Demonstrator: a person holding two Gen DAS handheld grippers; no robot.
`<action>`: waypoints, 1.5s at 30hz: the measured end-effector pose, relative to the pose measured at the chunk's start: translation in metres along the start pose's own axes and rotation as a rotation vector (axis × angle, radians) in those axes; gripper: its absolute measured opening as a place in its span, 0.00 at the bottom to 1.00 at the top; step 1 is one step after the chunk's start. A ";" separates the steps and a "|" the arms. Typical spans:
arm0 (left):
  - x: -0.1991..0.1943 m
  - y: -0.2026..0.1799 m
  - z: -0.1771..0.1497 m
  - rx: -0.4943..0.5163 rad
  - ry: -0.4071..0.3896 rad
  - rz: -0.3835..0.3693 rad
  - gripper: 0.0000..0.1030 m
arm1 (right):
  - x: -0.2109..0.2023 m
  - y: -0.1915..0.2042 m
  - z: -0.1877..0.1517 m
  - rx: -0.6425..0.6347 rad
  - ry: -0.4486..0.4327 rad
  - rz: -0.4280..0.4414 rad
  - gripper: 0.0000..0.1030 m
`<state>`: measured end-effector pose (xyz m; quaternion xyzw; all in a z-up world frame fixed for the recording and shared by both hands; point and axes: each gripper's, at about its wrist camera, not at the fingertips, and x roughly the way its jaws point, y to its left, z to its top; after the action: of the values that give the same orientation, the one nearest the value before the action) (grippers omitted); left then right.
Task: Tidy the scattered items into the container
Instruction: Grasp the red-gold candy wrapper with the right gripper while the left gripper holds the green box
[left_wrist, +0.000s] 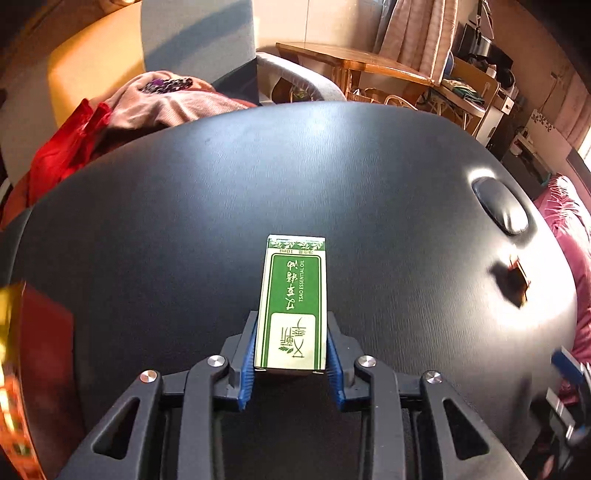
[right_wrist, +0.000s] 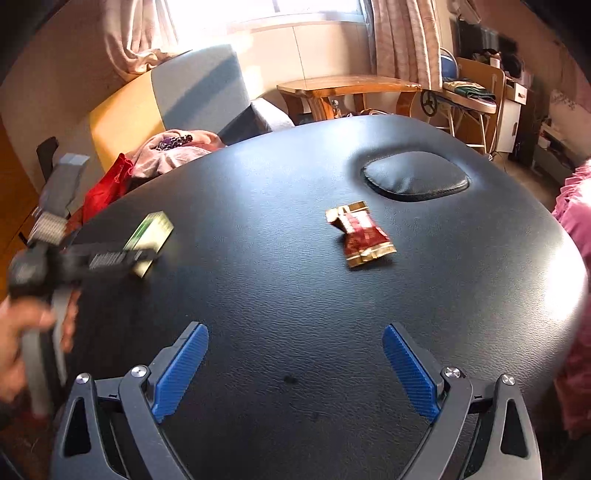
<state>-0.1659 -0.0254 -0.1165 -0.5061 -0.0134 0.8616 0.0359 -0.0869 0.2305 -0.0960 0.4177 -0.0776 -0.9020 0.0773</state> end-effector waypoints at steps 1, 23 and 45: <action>-0.006 0.000 -0.011 -0.002 -0.001 0.003 0.31 | -0.002 -0.004 0.001 0.008 -0.007 0.007 0.93; -0.046 0.007 -0.067 -0.024 -0.038 -0.002 0.47 | 0.076 -0.042 0.081 -0.095 0.109 -0.075 0.32; -0.075 0.022 -0.096 -0.103 -0.049 -0.067 0.46 | 0.021 0.042 -0.014 -0.161 0.095 0.084 0.53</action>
<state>-0.0469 -0.0547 -0.0993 -0.4855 -0.0756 0.8701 0.0385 -0.0866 0.1842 -0.1114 0.4487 -0.0184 -0.8805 0.1518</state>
